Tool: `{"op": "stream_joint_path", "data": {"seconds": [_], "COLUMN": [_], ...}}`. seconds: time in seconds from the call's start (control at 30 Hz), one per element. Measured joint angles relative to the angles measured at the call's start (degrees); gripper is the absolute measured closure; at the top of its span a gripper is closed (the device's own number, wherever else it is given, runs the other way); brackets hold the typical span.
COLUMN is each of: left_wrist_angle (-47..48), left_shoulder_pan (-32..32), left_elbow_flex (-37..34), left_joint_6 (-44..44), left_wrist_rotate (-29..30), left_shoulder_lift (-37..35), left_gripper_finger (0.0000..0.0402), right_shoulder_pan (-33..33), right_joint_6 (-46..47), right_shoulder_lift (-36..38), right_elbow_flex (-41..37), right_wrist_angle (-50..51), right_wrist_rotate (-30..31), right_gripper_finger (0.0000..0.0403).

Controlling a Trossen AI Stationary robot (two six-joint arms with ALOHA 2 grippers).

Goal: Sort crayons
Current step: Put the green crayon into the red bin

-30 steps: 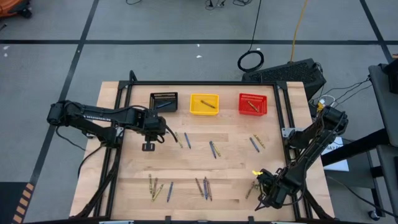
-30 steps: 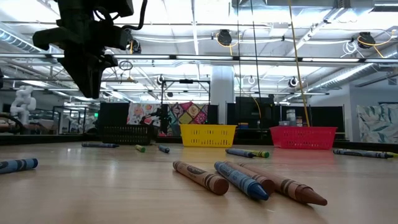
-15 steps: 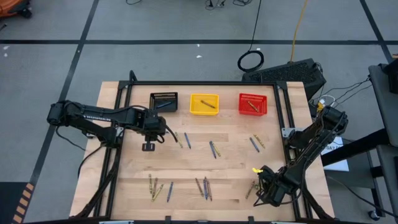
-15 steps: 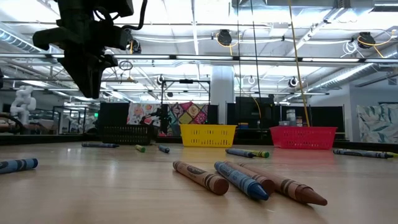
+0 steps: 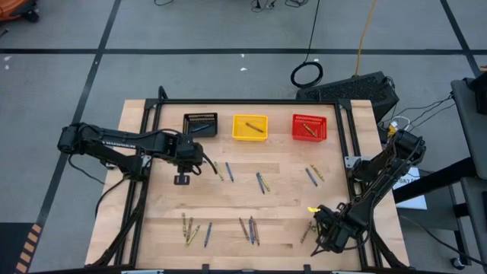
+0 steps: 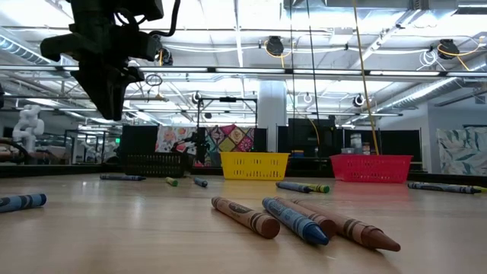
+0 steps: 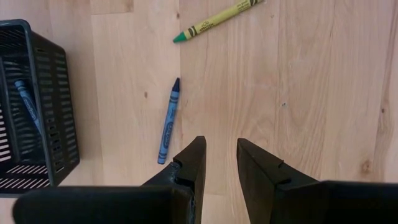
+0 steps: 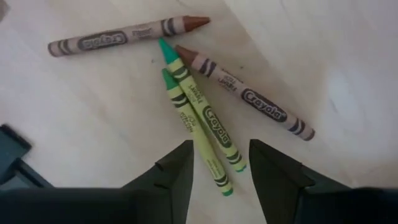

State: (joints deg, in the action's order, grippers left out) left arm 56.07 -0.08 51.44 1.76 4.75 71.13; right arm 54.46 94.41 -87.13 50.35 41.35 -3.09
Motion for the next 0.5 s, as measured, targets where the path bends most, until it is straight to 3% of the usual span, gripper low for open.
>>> {"op": "stream_joint_path", "data": {"seconds": [0.5], "left_wrist_angle": [-0.1], "left_shoulder_pan": [0.0], "left_elbow_flex": [0.0], "left_joint_6": [0.0], "left_wrist_rotate": [0.0], "left_shoulder_lift": [0.0], "left_gripper_finger": [0.0315], "right_shoulder_pan": [0.0], "right_joint_6": [-3.6], "right_shoulder_lift": [-6.0], "right_elbow_flex": [0.2], "right_wrist_angle": [-1.7], "right_wrist_rotate": [-2.8], "right_gripper_finger": [0.0264]}}
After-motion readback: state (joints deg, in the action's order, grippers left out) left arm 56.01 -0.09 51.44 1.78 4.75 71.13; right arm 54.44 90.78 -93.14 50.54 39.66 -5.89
